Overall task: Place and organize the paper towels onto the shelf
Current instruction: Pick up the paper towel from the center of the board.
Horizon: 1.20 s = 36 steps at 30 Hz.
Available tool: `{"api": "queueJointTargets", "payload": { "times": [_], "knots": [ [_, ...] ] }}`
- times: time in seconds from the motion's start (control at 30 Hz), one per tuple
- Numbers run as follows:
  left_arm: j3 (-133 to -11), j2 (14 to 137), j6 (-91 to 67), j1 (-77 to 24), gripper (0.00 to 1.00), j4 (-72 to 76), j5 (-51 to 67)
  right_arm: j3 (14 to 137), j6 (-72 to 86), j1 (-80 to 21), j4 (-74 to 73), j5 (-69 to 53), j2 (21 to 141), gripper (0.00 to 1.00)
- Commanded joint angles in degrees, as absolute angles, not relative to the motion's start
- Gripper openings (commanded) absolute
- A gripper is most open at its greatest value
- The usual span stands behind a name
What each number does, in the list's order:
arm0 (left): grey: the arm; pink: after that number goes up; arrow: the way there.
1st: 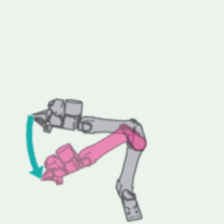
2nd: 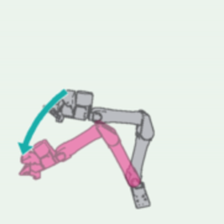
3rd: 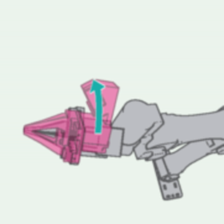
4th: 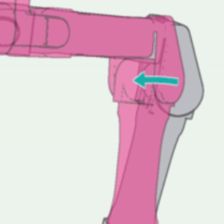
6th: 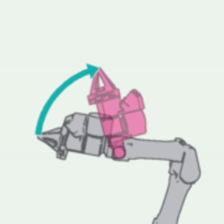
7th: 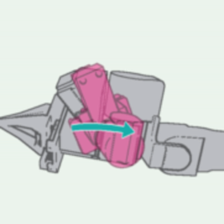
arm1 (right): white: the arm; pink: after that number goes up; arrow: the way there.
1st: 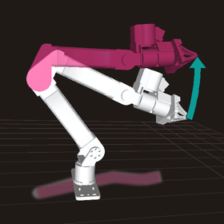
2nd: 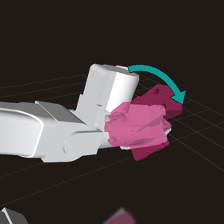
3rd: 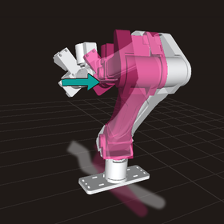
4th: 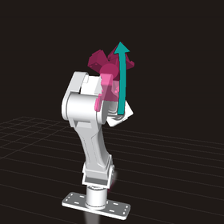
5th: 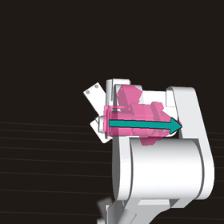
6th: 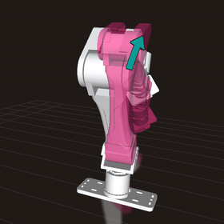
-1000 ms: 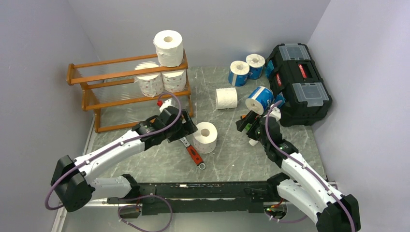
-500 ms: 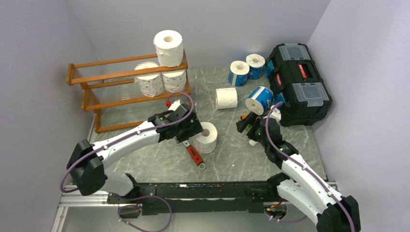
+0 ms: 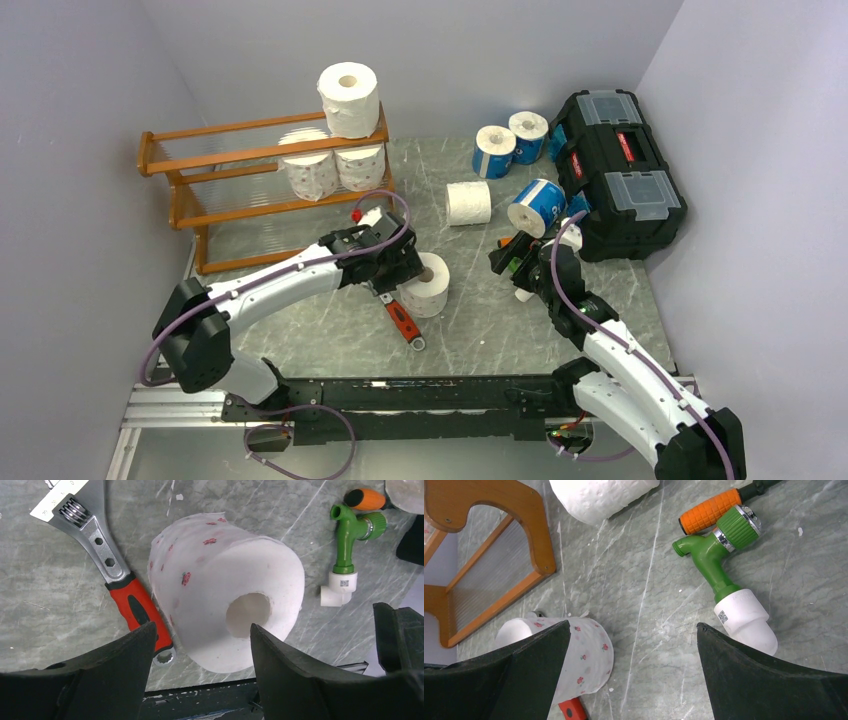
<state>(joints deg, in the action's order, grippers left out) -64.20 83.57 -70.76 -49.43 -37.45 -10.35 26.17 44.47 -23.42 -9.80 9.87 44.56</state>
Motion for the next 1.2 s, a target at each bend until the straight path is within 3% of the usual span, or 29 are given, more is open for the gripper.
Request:
{"api": "queueJointTargets", "payload": {
  "times": [0.0,0.87,1.17],
  "knots": [
    [-66.24,84.73,-72.25,-49.84,0.73,-38.23,-9.87,26.19,43.53,-23.23,-8.16,9.43,43.76,1.0],
    [-66.34,85.83,-71.85,-49.86,0.49,-38.63,-9.47,26.07,43.59,-23.12,-8.08,9.38,44.13,0.99],
    [-66.75,84.24,-72.06,-49.97,0.32,-39.93,-10.38,26.38,43.55,-23.07,-8.12,9.18,44.62,0.99]
  ]
}}
